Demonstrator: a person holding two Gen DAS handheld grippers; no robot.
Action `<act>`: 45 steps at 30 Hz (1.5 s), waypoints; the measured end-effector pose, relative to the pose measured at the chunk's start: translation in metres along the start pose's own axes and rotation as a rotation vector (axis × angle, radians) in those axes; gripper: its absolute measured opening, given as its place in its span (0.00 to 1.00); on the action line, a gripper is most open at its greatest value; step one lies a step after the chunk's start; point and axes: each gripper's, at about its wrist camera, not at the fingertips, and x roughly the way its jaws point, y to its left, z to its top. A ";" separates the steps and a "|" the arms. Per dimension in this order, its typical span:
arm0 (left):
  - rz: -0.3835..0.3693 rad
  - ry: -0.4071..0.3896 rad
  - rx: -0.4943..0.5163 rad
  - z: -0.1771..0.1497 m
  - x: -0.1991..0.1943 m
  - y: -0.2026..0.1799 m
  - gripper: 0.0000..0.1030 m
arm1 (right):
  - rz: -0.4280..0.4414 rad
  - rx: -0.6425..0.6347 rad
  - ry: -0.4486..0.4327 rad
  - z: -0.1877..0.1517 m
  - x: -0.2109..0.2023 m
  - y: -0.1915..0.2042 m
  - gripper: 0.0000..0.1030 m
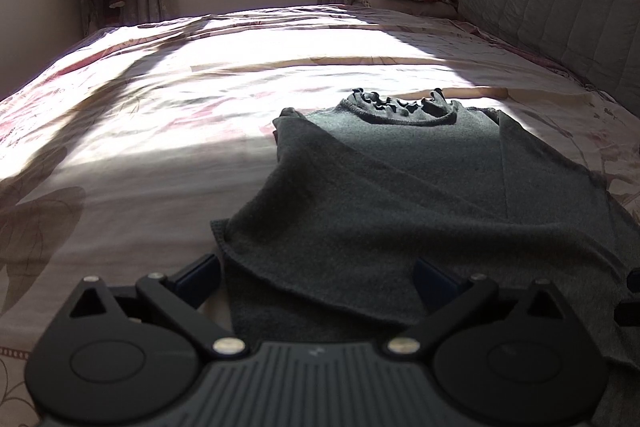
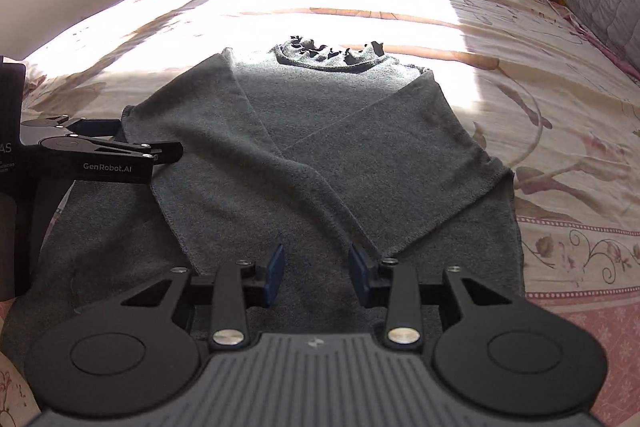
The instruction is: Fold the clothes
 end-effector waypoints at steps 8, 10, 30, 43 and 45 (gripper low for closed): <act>0.000 0.000 -0.001 0.000 0.000 0.000 1.00 | 0.003 0.032 -0.015 -0.019 -0.009 0.003 0.38; 0.000 0.000 0.000 0.000 0.000 0.000 1.00 | -0.006 0.029 -0.009 -0.018 -0.009 0.004 0.38; 0.000 0.001 0.000 0.000 0.000 0.001 1.00 | -0.029 0.017 -0.001 -0.021 -0.011 0.005 0.39; 0.000 0.001 0.000 0.000 0.000 0.001 1.00 | -0.035 0.003 0.006 -0.020 -0.011 0.006 0.40; 0.000 0.001 0.000 0.000 0.000 0.001 1.00 | -0.033 0.001 0.007 -0.021 -0.011 0.006 0.40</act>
